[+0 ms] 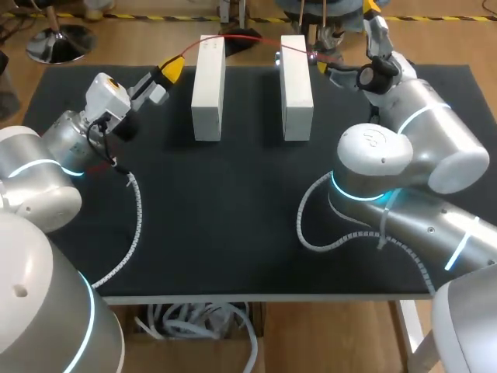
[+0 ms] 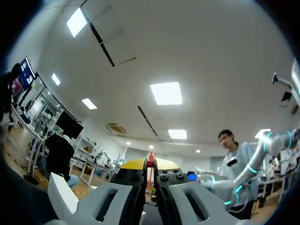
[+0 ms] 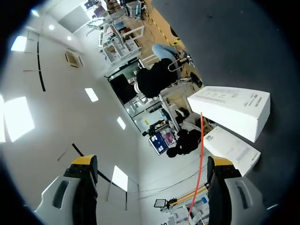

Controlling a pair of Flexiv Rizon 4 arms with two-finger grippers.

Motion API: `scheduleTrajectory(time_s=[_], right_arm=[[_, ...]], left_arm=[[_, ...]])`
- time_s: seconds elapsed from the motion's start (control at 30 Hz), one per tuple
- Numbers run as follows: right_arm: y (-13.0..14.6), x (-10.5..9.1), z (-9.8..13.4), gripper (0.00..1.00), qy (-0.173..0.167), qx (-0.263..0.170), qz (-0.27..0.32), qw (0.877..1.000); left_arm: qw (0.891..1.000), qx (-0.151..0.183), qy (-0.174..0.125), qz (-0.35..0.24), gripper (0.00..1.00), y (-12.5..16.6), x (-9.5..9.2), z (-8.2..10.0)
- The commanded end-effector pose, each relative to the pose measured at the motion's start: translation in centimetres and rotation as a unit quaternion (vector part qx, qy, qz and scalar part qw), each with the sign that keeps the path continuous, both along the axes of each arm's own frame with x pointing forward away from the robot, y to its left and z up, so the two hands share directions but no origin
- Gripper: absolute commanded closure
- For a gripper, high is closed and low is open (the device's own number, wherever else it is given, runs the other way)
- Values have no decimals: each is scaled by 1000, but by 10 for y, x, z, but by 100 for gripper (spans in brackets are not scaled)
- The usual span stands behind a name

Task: Grab the tape and strap the tape.

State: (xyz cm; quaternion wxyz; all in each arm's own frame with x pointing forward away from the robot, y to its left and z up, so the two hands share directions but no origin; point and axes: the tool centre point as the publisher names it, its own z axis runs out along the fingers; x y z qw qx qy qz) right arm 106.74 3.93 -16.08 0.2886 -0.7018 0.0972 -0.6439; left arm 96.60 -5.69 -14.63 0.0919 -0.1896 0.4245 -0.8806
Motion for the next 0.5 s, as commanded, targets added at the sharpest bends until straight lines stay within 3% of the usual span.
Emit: scheduleTrajectory(time_s=[0.03, 0.5], right_arm=[[6, 5, -3, 0, 1, 0, -2, 1000], [12, 10, 4, 0, -11, 24, -22, 999]], left_arm=[[1000, -1, -1, 0, 100, 0, 0, -1], [1000, -1, -1, 0, 100, 0, 0, -1]])
